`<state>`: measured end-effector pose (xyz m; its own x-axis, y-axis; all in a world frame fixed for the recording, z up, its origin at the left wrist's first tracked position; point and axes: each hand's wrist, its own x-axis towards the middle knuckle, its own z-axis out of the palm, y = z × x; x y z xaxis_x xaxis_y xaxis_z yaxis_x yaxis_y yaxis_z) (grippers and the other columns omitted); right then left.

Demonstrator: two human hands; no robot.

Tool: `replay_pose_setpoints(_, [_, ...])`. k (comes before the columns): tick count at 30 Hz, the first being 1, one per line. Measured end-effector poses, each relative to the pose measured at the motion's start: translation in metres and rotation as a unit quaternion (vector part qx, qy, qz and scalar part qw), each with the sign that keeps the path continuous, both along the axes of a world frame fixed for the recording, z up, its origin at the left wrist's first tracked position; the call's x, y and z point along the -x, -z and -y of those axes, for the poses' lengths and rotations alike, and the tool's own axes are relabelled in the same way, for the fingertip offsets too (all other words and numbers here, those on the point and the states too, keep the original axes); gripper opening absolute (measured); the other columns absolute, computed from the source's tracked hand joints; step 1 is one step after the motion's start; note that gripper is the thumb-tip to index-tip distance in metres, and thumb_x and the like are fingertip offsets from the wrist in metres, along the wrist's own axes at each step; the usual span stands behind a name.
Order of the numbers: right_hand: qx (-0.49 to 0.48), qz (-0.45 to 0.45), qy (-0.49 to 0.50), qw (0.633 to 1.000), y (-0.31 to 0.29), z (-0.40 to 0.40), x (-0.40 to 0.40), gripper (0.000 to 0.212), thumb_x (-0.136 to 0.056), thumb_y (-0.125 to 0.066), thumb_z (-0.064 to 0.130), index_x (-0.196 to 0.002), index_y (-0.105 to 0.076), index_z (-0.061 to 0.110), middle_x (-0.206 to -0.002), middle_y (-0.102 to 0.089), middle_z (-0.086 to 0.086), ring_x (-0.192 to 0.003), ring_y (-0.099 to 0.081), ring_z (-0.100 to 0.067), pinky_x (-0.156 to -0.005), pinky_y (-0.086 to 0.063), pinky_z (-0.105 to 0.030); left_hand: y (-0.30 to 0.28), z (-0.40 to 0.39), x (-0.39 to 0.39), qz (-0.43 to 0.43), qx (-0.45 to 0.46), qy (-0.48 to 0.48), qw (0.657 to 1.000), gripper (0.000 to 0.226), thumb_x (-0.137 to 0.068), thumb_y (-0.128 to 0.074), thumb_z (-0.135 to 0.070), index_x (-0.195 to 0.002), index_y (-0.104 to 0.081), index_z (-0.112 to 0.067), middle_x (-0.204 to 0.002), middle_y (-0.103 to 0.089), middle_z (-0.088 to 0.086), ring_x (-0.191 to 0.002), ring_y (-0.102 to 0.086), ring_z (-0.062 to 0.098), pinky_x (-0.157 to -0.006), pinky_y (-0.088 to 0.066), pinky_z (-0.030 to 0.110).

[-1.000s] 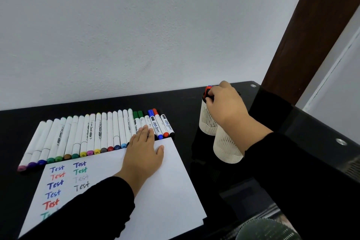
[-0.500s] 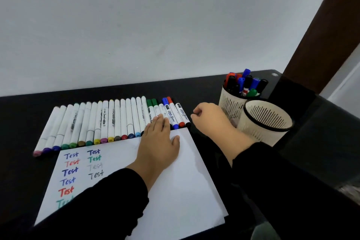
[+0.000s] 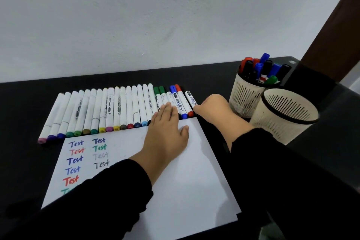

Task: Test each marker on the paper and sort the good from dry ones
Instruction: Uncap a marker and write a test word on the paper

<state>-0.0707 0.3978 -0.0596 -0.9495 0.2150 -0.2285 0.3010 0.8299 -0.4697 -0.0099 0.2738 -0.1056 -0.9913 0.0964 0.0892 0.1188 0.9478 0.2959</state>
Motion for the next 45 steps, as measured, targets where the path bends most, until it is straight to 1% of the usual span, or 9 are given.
replay_pose_setpoints(7, [0.122,-0.030,0.062,0.990,-0.007,-0.002,-0.019,0.025,-0.085,-0.060,0.028,-0.093,-0.070,0.006,-0.070,-0.057,-0.005,-0.061,-0.053,-0.017,-0.064,-0.048,-0.030,-0.009,0.004,-0.003,0.033,-0.171,-0.010,0.985,0.063,-0.099,-0.035,-0.038,-0.150,-0.008,-0.014,-0.158,-0.002,-0.002,-0.144,0.002,0.011,-0.114,-0.001,0.026])
replay_pose_setpoints(15, [0.198,-0.046,0.038,0.978,-0.025,0.005,-0.057,0.021,-0.083,-0.057,0.021,-0.084,-0.067,0.002,-0.070,-0.060,-0.010,-0.061,-0.048,-0.018,-0.060,-0.041,-0.031,-0.035,0.018,-0.005,0.016,-0.364,-0.030,0.931,0.059,-0.097,-0.046,-0.028,-0.149,-0.017,-0.024,-0.155,-0.016,-0.008,-0.142,-0.014,0.008,-0.111,-0.017,0.024])
replay_pose_setpoints(20, [0.272,-0.067,0.023,0.960,-0.030,0.020,-0.085,0.016,-0.082,-0.057,0.015,-0.087,-0.065,0.002,-0.069,-0.061,-0.007,-0.057,-0.047,-0.014,-0.054,-0.041,-0.027,-0.040,0.049,-0.022,-0.061,-0.275,-0.034,0.959,0.060,-0.097,-0.046,-0.018,-0.149,-0.016,-0.022,-0.155,-0.015,-0.010,-0.142,-0.011,0.005,-0.113,-0.011,0.019])
replay_pose_setpoints(23, [0.324,-0.096,0.042,0.940,-0.028,0.036,-0.101,0.014,-0.082,-0.054,0.011,-0.084,-0.063,0.001,-0.065,-0.055,-0.003,-0.053,-0.040,-0.013,-0.048,-0.034,-0.024,-0.034,0.075,-0.047,-0.098,-0.206,-0.023,0.973,0.048,-0.094,-0.053,-0.016,-0.141,-0.040,-0.019,-0.143,-0.042,-0.004,-0.135,-0.033,0.012,-0.102,-0.016,0.009])
replay_pose_setpoints(25, [0.389,-0.094,0.072,0.914,-0.026,0.051,-0.110,0.011,-0.084,-0.053,0.010,-0.082,-0.062,0.005,-0.063,-0.051,-0.001,-0.053,-0.037,-0.012,-0.047,-0.032,-0.023,-0.032,0.092,-0.067,-0.098,-0.198,-0.025,0.975,0.040,-0.091,-0.059,-0.018,-0.130,-0.054,-0.021,-0.128,-0.057,-0.005,-0.121,-0.048,0.013,-0.093,-0.024,0.006])
replay_pose_setpoints(31, [0.556,-0.011,0.116,0.823,-0.013,0.098,-0.130,0.016,-0.090,-0.060,0.024,-0.083,-0.065,0.010,-0.059,-0.045,0.000,-0.052,-0.036,-0.011,-0.045,-0.032,-0.021,-0.031,0.125,-0.118,-0.057,-0.246,-0.094,0.963,0.033,-0.088,-0.061,-0.034,-0.122,-0.060,-0.033,-0.102,-0.055,-0.022,-0.096,-0.048,-0.002,-0.074,-0.034,0.003])
replay_pose_setpoints(36, [0.550,0.022,0.029,0.834,0.004,0.128,-0.141,0.025,-0.088,-0.064,0.034,-0.082,-0.068,0.010,-0.056,-0.042,0.002,-0.051,-0.036,-0.010,-0.045,-0.031,-0.020,-0.027,0.134,-0.135,-0.043,-0.267,-0.125,0.955,0.036,-0.086,-0.062,-0.037,-0.122,-0.059,-0.036,-0.100,-0.056,-0.022,-0.093,-0.050,-0.002,-0.078,-0.038,0.011])
replay_pose_setpoints(41, [0.536,0.011,-0.036,0.843,0.008,0.142,-0.144,0.023,-0.084,-0.068,0.031,-0.085,-0.065,0.008,-0.048,-0.043,0.007,-0.047,-0.037,-0.007,-0.045,-0.034,-0.018,-0.025,0.139,-0.140,-0.034,-0.295,-0.140,0.945,0.036,-0.086,-0.063,-0.037,-0.122,-0.060,-0.037,-0.109,-0.061,-0.020,-0.087,-0.046,-0.008,-0.069,-0.035,0.000])
replay_pose_setpoints(45, [0.558,-0.017,-0.001,0.830,0.009,0.150,-0.145,0.022,-0.090,-0.063,0.028,-0.075,-0.064,0.012,-0.042,-0.044,0.009,-0.037,-0.038,-0.004,-0.040,-0.034,-0.013,-0.029,0.143,-0.135,0.033,-0.321,-0.160,0.933,0.036,-0.084,-0.063,-0.042,-0.120,-0.061,-0.038,-0.100,-0.064,-0.019,-0.077,-0.053,-0.002,-0.062,-0.040,0.012])
